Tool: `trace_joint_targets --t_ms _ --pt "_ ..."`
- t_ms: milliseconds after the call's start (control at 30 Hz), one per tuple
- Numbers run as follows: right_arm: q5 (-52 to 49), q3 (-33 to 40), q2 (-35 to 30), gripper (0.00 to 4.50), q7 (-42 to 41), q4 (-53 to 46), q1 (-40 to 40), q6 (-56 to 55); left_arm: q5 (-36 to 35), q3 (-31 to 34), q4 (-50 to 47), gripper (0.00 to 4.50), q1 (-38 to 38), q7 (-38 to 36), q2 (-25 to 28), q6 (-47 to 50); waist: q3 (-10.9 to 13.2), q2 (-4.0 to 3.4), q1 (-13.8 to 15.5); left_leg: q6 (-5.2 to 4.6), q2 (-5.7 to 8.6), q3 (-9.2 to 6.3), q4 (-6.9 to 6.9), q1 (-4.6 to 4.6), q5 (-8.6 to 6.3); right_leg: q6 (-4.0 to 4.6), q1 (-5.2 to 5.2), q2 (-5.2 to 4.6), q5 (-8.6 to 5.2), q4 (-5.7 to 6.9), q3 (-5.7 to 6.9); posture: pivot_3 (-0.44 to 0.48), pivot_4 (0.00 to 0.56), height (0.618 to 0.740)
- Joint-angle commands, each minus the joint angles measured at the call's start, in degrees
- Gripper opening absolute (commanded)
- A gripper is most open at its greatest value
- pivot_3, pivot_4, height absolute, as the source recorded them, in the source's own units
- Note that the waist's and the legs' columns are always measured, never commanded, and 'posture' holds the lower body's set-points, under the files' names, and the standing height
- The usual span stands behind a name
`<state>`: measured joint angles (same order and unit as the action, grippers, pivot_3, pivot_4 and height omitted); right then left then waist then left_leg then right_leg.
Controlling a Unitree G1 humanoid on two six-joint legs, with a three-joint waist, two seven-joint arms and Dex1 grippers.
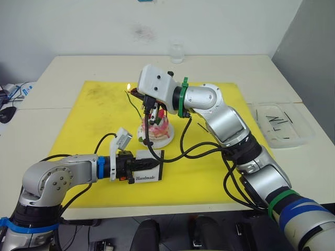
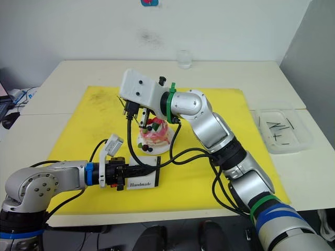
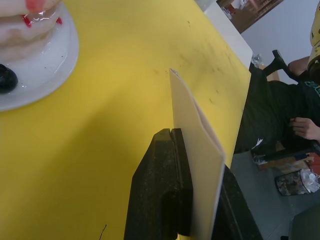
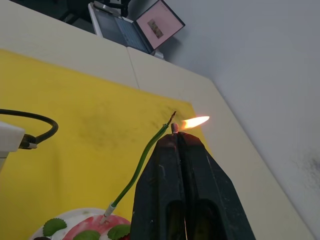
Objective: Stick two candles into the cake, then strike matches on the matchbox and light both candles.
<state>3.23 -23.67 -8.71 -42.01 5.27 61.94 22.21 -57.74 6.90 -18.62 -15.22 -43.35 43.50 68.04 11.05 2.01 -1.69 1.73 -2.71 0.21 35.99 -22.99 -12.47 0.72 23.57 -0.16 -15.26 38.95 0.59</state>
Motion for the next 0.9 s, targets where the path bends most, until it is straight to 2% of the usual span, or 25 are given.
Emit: trace_joint_targets --t_ms 33,200,900 --pt "-1.12 1.97 -0.38 0.04 -1.12 -4.07 1.31 1.36 -0.14 0.54 -0.62 0.0 -0.56 -0.87 -0.14 -1.15 0.0 0.0 0.0 0.0 0.0 0.0 0.0 0.0 0.0 0.0 0.0 0.0 0.0 0.0 0.0 0.0 0.15 0.74" --pt "-2.95 2.08 0.0 0.04 -2.65 -6.03 0.93 5.27 -0.14 0.52 -0.56 0.0 -0.57 -0.85 -0.21 -1.15 0.0 0.0 0.0 0.0 -0.01 -0.02 0.0 0.01 0.0 0.0 0.0 0.0 0.0 0.01 0.02 0.0 0.15 0.74" --pt "-3.43 3.02 4.79 0.04 0.36 1.82 1.54 5.84 -0.03 0.44 -0.76 0.0 -0.62 -0.69 -0.79 -1.16 0.0 0.0 -0.01 0.0 -0.01 -0.01 0.0 0.0 0.0 0.01 0.0 0.0 0.0 0.0 0.01 0.0 0.15 0.74"
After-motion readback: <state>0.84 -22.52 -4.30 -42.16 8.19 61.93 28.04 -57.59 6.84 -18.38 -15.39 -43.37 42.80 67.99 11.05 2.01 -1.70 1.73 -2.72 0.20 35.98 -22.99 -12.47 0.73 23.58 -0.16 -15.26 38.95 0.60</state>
